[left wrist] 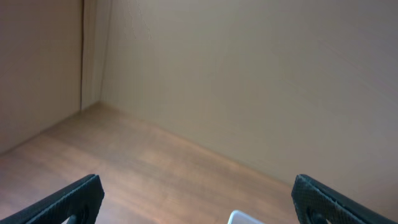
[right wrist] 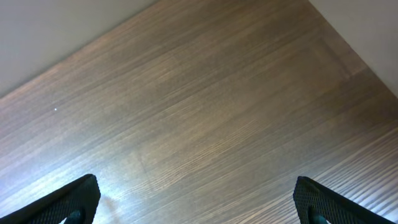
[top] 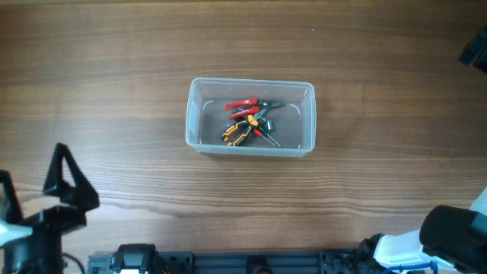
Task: Pack container
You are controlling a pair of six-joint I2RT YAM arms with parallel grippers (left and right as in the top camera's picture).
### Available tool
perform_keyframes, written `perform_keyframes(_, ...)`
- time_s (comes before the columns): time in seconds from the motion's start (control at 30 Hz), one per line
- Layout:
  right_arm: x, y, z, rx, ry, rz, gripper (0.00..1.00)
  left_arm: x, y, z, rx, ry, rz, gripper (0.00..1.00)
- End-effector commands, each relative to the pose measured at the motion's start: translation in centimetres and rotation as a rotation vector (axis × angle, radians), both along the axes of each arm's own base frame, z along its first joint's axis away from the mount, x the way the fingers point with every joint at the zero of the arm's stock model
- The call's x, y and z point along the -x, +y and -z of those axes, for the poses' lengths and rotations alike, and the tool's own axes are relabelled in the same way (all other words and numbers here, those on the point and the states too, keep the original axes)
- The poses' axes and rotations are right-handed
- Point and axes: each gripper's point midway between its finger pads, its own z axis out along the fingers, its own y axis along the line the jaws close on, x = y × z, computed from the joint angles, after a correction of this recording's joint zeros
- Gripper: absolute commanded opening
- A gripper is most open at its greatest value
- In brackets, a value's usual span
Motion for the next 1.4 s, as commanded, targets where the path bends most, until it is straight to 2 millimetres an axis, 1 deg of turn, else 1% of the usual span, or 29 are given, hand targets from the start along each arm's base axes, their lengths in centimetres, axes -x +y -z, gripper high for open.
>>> perform_keyframes(0.0,-0.2,0.2,0.1,-0.009,-0.003,0.002,1.00,-2.1,-1.7,6.7,0.023,0.029,0.096,1.00)
perform_keyframes(0.07,-0.2,0.1,0.1,-0.009,-0.003,0.002,1.00,-3.2,-2.4,9.7,0.028,0.020,0.135,1.00)
perform_keyframes(0.1,-0.2,0.2,0.1,-0.009,-0.003,0.002,1.00,-3.9,-2.9,11.1,0.029,-0.015,0.169,1.00)
perform_keyframes(0.13,-0.2,0.1,0.1,-0.009,-0.003,0.002,1.00,-4.3,-3.3,11.8,0.029,-0.032,0.191,1.00)
perform_keyframes(0.2,-0.2,0.2,0.1,-0.009,-0.003,0.001,1.00,-5.5,-3.9,14.5,0.032,-0.037,0.220,1.00)
perform_keyframes(0.3,-0.2,0.2,0.1,-0.009,-0.003,0.002,1.00,-6.9,-4.3,18.7,0.041,0.034,0.243,1.00)
perform_keyframes(0.37,-0.2,0.2,0.1,-0.009,-0.003,0.002,1.00,-7.5,-4.1,21.5,0.035,0.095,0.234,1.00)
perform_keyframes(0.43,-0.2,0.2,0.1,-0.009,-0.003,0.001,1.00,-7.9,-4.1,23.8,0.038,0.137,0.228,1.00)
perform_keyframes(0.53,-0.2,0.2,0.1,-0.009,-0.003,0.001,1.00,-8.1,-4.0,25.1,0.036,0.123,0.222,1.00)
perform_keyframes(0.6,-0.2,0.2,0.1,-0.009,-0.003,0.002,1.00,-8.0,-3.9,26.0,0.034,0.101,0.222,1.00)
perform_keyframes(0.7,-0.2,0.2,0.1,-0.009,-0.003,0.002,1.00,-7.9,-3.7,26.5,0.034,0.090,0.211,1.00)
perform_keyframes(0.77,-0.2,0.2,0.1,-0.009,-0.003,0.001,1.00,-8.1,-3.6,27.8,0.042,0.108,0.206,1.00)
perform_keyframes(0.97,-0.2,0.1,0.1,-0.009,-0.003,0.002,1.00,-8.6,-3.1,29.0,0.042,0.100,0.183,1.00)
perform_keyframes(1.07,-0.2,0.1,0.1,-0.009,-0.003,0.002,1.00,-8.7,-3.0,30.0,0.043,0.118,0.179,1.00)
perform_keyframes(1.1,-0.2,0.1,0.1,-0.009,-0.003,0.002,1.00,-9.0,-2.9,30.6,0.035,0.117,0.174,1.00)
perform_keyframes(1.27,-0.2,0.2,0.1,-0.009,-0.003,0.002,1.00,-9.1,-2.6,30.4,-0.104,0.129,0.179,1.00)
perform_keyframes(1.37,-0.2,0.2,0.1,-0.009,-0.003,0.002,1.00,-9.1,-2.6,30.5,-0.224,0.150,0.198,1.00)
